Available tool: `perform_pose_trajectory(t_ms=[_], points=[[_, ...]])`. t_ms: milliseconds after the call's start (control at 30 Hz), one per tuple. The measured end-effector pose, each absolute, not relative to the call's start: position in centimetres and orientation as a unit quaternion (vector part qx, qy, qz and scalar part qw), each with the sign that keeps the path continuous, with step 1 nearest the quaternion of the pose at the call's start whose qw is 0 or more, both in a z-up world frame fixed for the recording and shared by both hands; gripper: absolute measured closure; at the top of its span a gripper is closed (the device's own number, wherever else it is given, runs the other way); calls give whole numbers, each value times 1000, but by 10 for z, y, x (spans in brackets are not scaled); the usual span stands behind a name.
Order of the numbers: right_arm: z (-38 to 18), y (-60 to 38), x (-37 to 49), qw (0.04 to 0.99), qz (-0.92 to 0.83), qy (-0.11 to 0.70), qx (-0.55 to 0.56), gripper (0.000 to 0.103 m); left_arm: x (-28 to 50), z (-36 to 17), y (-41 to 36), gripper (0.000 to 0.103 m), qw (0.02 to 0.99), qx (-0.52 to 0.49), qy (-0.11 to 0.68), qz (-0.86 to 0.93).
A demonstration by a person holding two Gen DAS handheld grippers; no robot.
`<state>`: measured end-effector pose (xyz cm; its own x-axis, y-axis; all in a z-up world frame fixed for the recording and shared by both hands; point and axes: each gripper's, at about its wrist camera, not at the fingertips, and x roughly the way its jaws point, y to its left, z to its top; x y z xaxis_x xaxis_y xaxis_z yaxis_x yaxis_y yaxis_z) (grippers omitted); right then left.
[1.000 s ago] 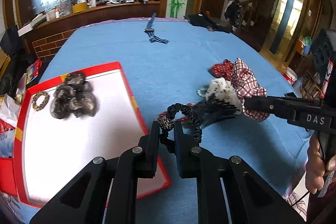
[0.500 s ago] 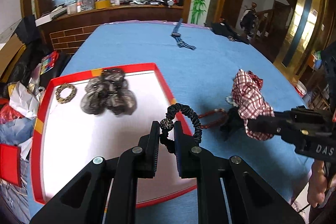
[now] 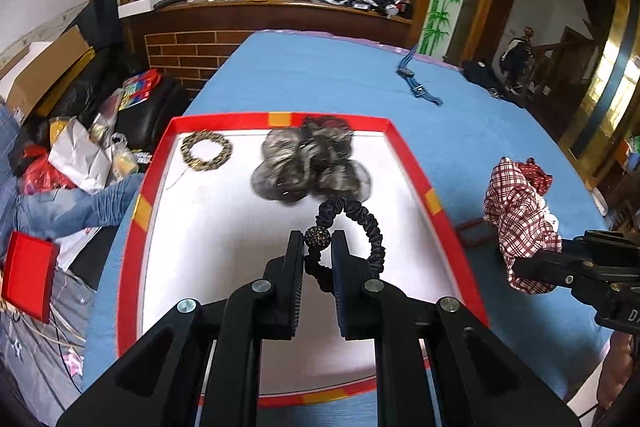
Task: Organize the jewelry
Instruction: 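Carry the black band and plaid scrunchie into the tray and release both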
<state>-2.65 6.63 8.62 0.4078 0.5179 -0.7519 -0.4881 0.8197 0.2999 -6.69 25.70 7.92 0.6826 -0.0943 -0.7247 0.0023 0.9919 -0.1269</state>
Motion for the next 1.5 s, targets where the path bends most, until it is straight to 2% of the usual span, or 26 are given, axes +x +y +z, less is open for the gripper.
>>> perform_pose_trajectory(t_ms=[667, 1367, 1500], points=[[55, 131, 29, 823, 283, 492, -28, 81, -22, 62, 304, 90, 900, -58, 430, 29], [43, 148, 96, 837, 236, 493, -19, 81, 25, 56, 317, 90, 896, -53, 439, 47], [40, 147, 100, 839, 228, 493, -21, 77, 26, 56, 317, 90, 898, -51, 434, 48]])
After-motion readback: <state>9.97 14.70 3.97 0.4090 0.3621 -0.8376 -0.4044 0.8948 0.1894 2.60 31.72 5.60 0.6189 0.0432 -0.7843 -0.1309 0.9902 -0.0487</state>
